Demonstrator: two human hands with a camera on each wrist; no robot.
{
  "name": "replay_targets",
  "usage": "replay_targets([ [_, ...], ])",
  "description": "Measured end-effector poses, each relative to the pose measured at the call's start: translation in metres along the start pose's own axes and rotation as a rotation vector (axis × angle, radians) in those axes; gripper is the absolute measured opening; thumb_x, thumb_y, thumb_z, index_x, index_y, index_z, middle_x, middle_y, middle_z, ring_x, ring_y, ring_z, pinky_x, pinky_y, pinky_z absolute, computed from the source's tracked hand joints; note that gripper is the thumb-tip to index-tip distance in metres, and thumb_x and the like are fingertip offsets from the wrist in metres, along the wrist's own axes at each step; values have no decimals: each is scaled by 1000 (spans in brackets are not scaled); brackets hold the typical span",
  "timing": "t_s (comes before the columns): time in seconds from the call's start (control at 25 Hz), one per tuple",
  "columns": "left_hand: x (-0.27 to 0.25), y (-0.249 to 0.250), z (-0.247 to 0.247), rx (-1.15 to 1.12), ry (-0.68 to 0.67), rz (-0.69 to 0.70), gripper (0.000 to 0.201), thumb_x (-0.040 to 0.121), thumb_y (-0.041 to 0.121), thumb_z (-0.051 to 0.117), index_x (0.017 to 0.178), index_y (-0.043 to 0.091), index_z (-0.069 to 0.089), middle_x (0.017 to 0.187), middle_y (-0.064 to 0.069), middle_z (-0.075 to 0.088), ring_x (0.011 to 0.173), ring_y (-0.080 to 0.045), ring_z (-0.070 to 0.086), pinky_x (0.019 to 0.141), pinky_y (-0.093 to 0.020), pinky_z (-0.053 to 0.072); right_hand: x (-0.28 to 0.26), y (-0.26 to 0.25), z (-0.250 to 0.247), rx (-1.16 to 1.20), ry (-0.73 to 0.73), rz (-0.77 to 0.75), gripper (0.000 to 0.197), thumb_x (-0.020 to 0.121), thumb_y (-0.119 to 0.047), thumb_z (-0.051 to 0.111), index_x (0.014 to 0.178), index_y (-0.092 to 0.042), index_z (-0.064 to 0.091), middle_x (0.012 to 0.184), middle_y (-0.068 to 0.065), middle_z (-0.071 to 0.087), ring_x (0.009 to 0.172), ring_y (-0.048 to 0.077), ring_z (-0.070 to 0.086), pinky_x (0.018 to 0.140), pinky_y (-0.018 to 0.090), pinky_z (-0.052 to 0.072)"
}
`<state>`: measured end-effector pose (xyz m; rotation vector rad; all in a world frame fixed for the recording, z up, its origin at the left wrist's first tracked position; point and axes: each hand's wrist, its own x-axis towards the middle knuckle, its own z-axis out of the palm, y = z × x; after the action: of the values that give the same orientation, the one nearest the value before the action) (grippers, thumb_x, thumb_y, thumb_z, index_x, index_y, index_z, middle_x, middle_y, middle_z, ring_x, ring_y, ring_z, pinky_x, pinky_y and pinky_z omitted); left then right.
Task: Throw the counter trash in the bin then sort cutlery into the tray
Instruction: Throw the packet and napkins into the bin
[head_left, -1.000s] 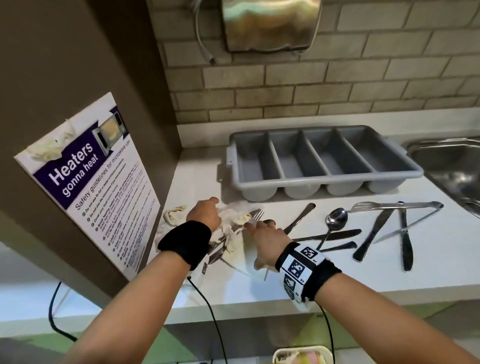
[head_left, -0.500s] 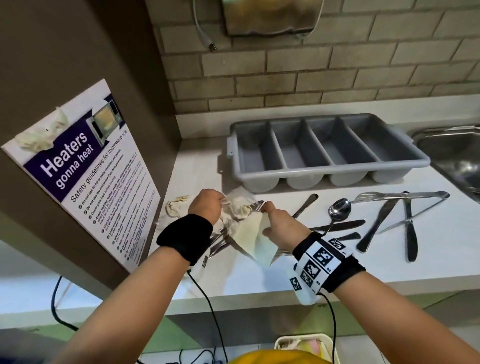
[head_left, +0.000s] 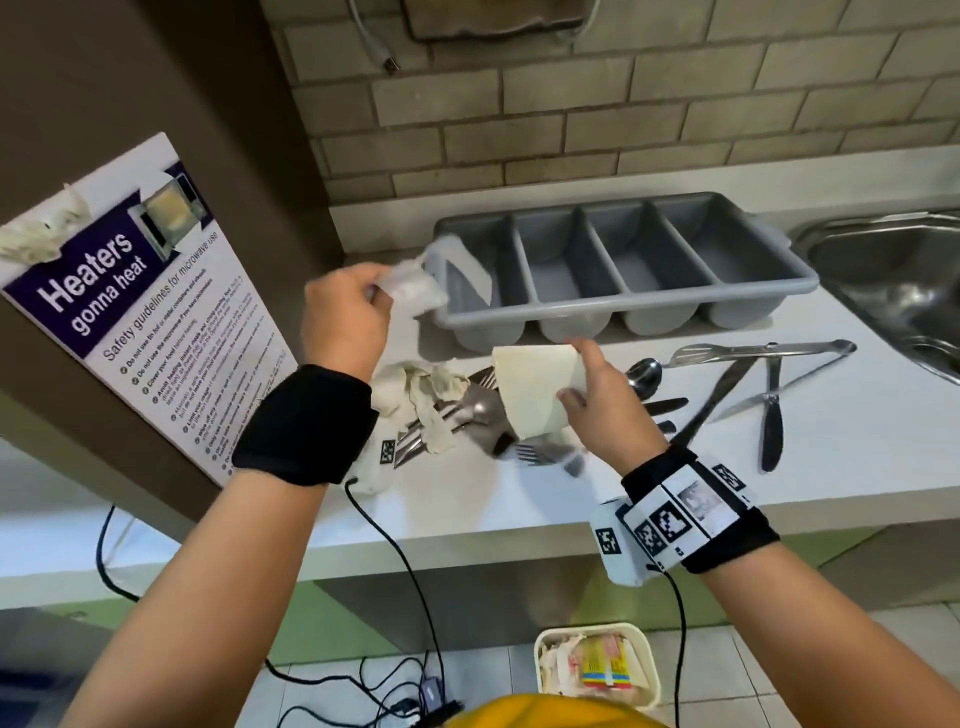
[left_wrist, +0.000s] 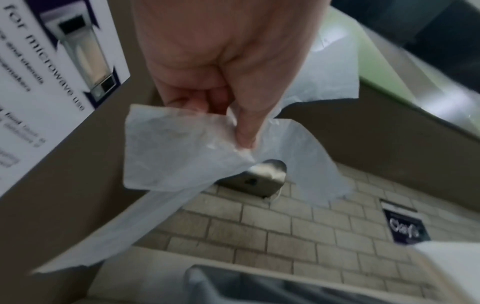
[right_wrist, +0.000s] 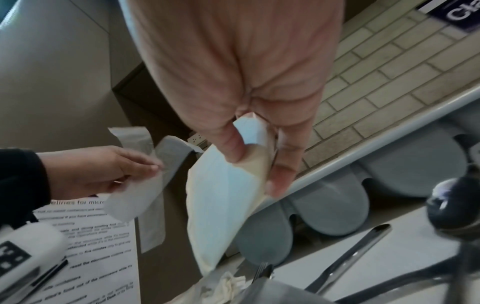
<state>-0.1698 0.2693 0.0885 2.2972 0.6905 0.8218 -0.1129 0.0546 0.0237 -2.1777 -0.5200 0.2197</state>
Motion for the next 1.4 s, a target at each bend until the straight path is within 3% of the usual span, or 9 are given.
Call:
replay_targets([
  [0.16,-33,44,8,-293,-91,8,10,85,7,59,88,9,69,72,0,58,66,-6,53,57,-4,40,-27,25,-37,121,177,-34,50,89,1,49,136,-11,35,104,6,51,95,24,53,78,17,41],
  [0.36,-111,76,56,-516,-213,-153,10,84,4,62,93,0,65,77,-8,63,57,-2,61,59,-20,54,-75,81,-83,265,257,-73,51,87,4,52,134,-7,34,104,0,48,79,9,55,76,32,56],
  [0.56,-208,83,106,-646,-333,-201,22,83,-3,63,79,18,61,76,-2,65,58,0,62,55,-13,53,-124,157,-96,353,301,-35,53,82,-3,56,130,0,35,99,-19,47,87,-7,56,64,5,54],
  [0.64,-245,77,129,-608,-357,-190,17,79,7,66,76,23,63,78,-10,69,68,-9,65,66,-20,53,-147,186,-90,368,315,4,53,78,-6,54,128,0,38,101,-24,47,89,-16,55,73,12,55],
  [0.72,-278,64,155,-643,-387,-212,4,77,9,66,79,10,69,79,-16,70,72,-13,63,69,-19,51,-168,217,-76,438,320,59,48,78,-6,54,124,-16,41,105,-22,50,94,-8,56,80,37,58],
  [0.84,-314,26,211,-584,-461,-315,10,73,12,69,82,11,75,68,15,71,71,-6,62,77,-28,51,-188,271,-46,480,297,171,51,81,-3,56,111,-41,38,106,-27,54,96,-4,59,81,43,57],
  [1.08,-363,-68,342,-460,-700,-537,23,79,-9,64,96,4,70,51,29,66,54,17,58,63,-2,47,-191,402,49,396,301,477,41,86,6,54,122,-11,42,91,-8,56,77,13,58,72,36,57],
  [1.24,-397,-140,402,-327,-839,-596,24,74,7,64,97,6,71,54,22,68,58,11,59,75,-21,51,-194,476,110,275,266,598,35,88,2,52,121,-2,46,95,12,60,75,23,54,69,32,48],
  [1.4,-418,-199,444,-9,-887,-500,24,85,8,58,107,1,65,97,-23,71,84,-27,64,84,-34,51,-197,532,171,235,228,685,34,86,2,51,120,-4,49,89,7,56,75,25,53,67,23,40],
])
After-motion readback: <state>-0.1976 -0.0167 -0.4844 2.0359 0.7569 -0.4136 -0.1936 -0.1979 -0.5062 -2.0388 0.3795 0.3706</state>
